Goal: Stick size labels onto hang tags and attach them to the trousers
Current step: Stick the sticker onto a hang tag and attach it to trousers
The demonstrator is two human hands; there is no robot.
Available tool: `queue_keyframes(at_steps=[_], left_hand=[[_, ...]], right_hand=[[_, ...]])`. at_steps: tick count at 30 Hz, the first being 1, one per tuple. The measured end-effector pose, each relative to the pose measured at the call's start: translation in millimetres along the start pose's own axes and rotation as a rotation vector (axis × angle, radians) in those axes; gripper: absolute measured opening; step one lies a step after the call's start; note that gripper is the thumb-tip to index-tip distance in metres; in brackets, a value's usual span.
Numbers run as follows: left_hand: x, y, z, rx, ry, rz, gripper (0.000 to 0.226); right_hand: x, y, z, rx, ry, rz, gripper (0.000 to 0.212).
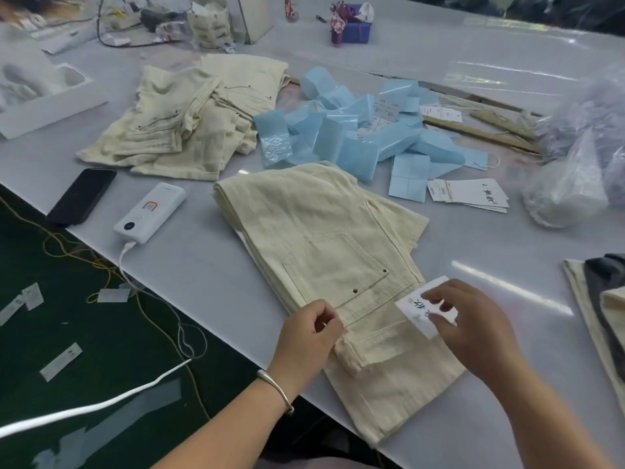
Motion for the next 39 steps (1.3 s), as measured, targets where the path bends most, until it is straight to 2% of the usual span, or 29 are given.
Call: queue_keyframes(at_steps=[3, 6, 9, 14, 18, 22, 25, 32, 36, 39], left_hand=[[3.6, 12.8, 8.7, -0.239, -0.097, -0.015, 0.013], [7.5, 27.8, 22.2, -0.278, -0.199, 0.004, 0.01], [13.3, 33.9, 33.0, -0.175, -0.203, 0.019, 0.009], [21.4, 38.8, 44.7, 0.04, -0.192, 0.066, 0.008], [20.1, 46.8, 50.6, 0.176, -0.202, 0.141, 0.01], [18.3, 51.4, 49.0, 0.204, -0.182, 0.163, 0.014], [16.5, 55.0, 46.6, 0.184, -0.185, 0.192, 0.015], [18.5, 61.8, 42.6, 0.11, -0.231, 0.214, 0.015], [22.4, 60.5, 40.1, 0.118, -0.231, 0.196, 0.018], [22.4, 58.4, 39.6, 0.132, -0.244, 0.184, 0.023]], right_hand=[[0.0, 23.7, 20.9, -0.065, -0.226, 0.057, 0.026], [0.6, 26.2, 32.1, -0.008, -0.158, 0.016, 0.017], [2.4, 16.6, 40.6, -0.036, -0.068, -0.097, 0.016], [1.5, 3.6, 49.1, -0.007, -0.024, -0.257, 0.019], [3.2, 4.5, 53.2, -0.043, -0.041, -0.232, 0.012], [6.7, 6.3, 53.4, 0.019, -0.073, -0.154, 0.013], [6.6, 8.7, 50.0, 0.187, -0.114, -0.021, 0.018], [2.1, -4.1, 48.1, 0.912, -0.189, 0.13, 0.017], [1.4, 1.0, 50.6, 1.124, -0.165, 0.2, 0.013], [0.7, 1.4, 52.0, 1.165, -0.154, 0.184, 0.012]])
Point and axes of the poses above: each hand's wrist, its own x-axis towards the middle knuckle, its own z-axis out of the palm, y = z × x, the point moved 7 cm from there along x, towards the middle knuckle, and after that the axes turned 7 degrees about x, right-handed, at the moved point
